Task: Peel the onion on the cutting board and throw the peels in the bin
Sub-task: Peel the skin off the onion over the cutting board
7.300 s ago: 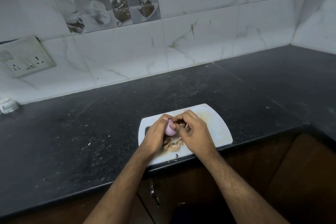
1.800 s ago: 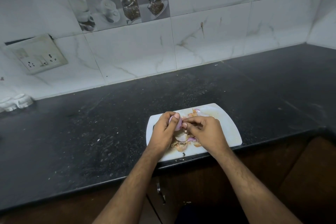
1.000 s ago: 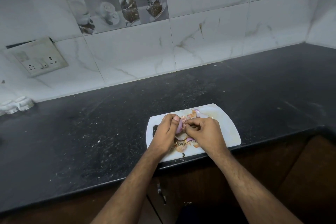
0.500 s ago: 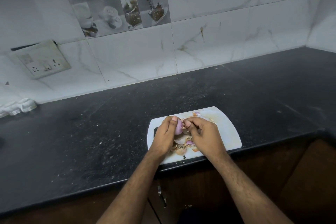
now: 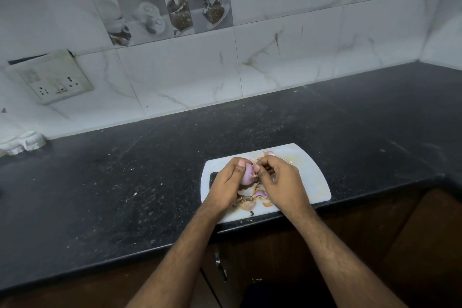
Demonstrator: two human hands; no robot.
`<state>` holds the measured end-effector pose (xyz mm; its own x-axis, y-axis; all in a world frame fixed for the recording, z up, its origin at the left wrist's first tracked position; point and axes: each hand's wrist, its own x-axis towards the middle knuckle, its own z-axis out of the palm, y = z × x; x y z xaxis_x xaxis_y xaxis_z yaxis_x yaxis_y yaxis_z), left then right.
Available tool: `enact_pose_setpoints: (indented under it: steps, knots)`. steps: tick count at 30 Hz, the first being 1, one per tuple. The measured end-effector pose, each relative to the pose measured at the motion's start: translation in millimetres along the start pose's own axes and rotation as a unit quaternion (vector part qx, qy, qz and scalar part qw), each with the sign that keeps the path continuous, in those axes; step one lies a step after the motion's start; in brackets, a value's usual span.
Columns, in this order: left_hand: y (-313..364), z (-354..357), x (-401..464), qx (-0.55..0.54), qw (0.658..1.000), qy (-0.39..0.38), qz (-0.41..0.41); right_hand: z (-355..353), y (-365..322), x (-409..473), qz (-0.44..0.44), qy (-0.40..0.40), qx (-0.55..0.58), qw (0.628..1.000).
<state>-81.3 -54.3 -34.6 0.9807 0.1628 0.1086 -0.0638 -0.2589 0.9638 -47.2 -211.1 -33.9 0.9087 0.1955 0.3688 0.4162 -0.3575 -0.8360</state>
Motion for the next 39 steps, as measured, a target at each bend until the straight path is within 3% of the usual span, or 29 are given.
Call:
enact_pose_setpoints:
  steps: [4, 23, 31, 39]
  knots:
    - [-1.9, 0.2, 0.4, 0.002, 1.0, 0.006, 0.001, 2.6, -0.3, 0.5, -0.006, 0.021, -0.049, 0.999]
    - [-6.9, -2.3, 5.2, -0.004, 1.0, 0.009, 0.013, 2.9, 2.0, -0.6, 0.002, 0.1, -0.027, 0.995]
    - [-4.5, -2.9, 2.7, 0.006, 0.999, 0.014, 0.029, 3.6, 1.0, -1.5, -0.041, 0.048, -0.009, 0.998]
    - [-5.8, -3.0, 3.6, -0.004, 1.0, 0.013, 0.016, 1.0, 1.4, -0.9, -0.029, 0.026, -0.019, 0.999]
